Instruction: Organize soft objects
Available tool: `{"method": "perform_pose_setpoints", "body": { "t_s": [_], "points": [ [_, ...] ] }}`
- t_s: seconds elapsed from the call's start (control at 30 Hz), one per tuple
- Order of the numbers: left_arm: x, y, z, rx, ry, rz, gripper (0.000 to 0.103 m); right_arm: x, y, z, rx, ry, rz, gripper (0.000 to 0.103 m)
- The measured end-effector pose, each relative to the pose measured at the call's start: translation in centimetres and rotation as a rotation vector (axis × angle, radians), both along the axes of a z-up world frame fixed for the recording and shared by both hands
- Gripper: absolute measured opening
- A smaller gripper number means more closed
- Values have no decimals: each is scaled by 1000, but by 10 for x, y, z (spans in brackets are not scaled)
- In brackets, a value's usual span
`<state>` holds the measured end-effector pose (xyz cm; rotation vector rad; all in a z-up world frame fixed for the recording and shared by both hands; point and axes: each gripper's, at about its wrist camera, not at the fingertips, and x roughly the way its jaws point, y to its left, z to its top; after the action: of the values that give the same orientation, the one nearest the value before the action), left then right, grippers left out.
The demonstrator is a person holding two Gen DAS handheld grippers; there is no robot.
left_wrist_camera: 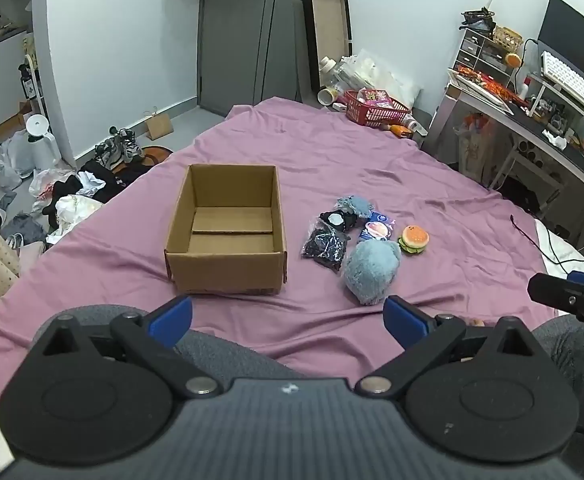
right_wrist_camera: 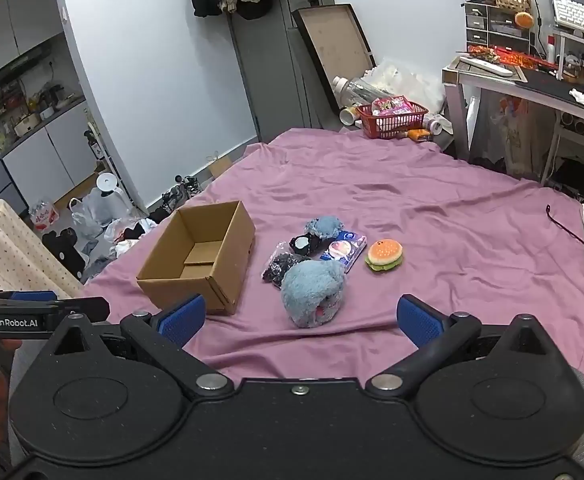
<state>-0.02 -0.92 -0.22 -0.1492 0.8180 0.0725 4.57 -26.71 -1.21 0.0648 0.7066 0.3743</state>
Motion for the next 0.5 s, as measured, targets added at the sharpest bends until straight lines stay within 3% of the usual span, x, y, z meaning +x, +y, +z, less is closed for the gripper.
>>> {"method": "perform_pose_setpoints", "body": {
  "t_s": [0.5],
  "points": [
    [-6,7,11,-2,-21,2,101,-2,2,5,-9,-4,13,103]
  ]
}}
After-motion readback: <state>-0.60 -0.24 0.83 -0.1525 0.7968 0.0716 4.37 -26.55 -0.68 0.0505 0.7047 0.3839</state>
